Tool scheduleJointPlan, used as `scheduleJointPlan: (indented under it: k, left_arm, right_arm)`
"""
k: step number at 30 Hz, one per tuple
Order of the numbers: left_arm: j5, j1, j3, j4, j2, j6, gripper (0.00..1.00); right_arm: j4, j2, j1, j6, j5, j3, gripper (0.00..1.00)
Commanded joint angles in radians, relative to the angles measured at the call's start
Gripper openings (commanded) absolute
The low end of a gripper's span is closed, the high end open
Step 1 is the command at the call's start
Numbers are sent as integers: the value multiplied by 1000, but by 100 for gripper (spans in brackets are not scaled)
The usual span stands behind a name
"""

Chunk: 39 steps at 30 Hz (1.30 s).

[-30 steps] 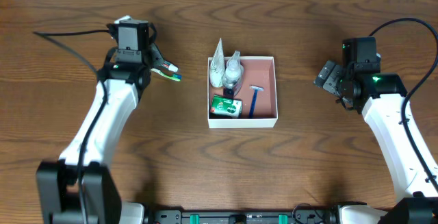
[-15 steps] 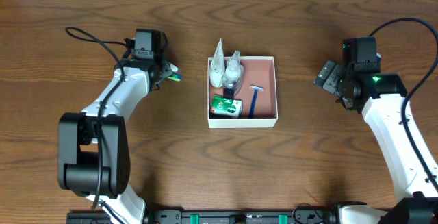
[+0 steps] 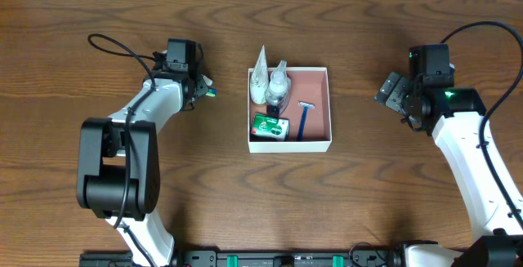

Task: Pack container
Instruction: 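Release the razor and grasp the green toothbrush with the left gripper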

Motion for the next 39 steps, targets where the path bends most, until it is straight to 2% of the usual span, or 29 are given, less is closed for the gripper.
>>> scheduleJointPlan:
  k: [1,26,29,33,39]
  left_arm:
    - [6,0,7,9,19,-16,43]
    - [66,0,6,4,80,-16,41]
    - [66,0,6,-19,83,-16,26]
    - [66,0,6,-56,83,-16,11]
    - [66,0,6,-127,80,-16,6]
  right_arm:
    - [-1,4,-9,13,11,-1,99]
    - [-1,4,-9,13,11,-1,99]
    - [-1,4,-9,13,11,-1,99]
    - [-1,4,-9,13,11,-1,99]
    - [-1,4,-9,13,11,-1,99]
